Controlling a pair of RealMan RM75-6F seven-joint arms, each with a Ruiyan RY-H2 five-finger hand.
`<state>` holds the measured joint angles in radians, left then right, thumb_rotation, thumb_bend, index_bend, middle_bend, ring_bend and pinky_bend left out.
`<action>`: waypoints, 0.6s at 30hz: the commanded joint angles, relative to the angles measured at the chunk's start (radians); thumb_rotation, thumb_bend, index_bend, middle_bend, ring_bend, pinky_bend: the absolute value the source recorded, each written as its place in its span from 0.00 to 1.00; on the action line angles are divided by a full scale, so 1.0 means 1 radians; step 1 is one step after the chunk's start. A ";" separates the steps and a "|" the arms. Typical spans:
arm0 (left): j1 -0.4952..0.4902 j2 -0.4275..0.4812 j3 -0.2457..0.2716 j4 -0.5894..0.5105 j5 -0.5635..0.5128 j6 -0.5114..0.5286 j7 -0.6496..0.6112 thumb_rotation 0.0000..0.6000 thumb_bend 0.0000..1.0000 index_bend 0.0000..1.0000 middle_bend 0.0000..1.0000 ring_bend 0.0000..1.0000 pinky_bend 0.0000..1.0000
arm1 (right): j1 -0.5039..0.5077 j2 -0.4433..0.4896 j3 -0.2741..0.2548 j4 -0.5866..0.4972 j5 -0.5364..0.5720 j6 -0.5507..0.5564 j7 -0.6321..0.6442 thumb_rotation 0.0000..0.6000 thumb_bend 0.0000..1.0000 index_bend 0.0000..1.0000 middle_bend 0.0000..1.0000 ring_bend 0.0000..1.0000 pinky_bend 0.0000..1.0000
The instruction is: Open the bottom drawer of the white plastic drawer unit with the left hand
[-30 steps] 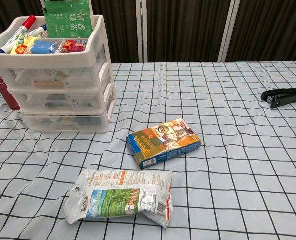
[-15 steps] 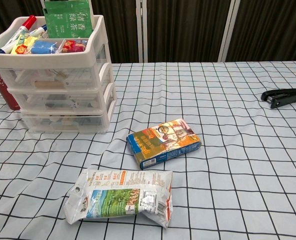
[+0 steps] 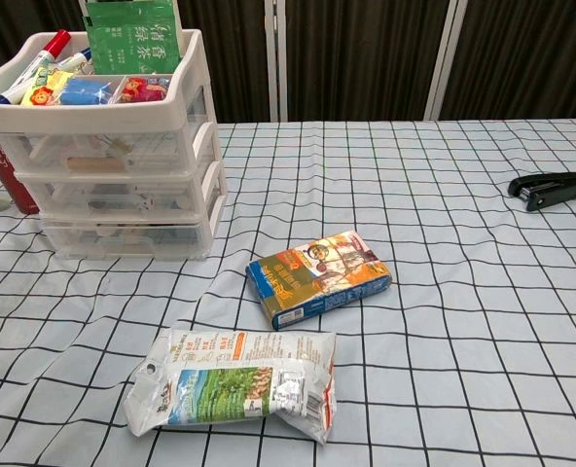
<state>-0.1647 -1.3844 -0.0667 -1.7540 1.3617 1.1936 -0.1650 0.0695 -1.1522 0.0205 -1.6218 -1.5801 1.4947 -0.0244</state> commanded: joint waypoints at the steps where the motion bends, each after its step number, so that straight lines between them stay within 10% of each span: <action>1: -0.054 0.010 -0.036 -0.063 -0.107 -0.112 -0.074 1.00 0.46 0.00 0.93 0.95 0.81 | 0.000 0.003 0.000 -0.001 0.000 0.000 0.004 1.00 0.03 0.00 0.00 0.00 0.00; 18: -0.226 0.087 -0.175 -0.113 -0.503 -0.473 -0.288 1.00 0.46 0.00 0.93 0.95 0.81 | -0.001 0.014 0.002 -0.005 0.003 0.001 0.025 1.00 0.03 0.00 0.00 0.00 0.00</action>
<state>-0.3594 -1.3007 -0.2216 -1.8829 0.9044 0.7592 -0.4380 0.0686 -1.1383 0.0225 -1.6269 -1.5774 1.4960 0.0003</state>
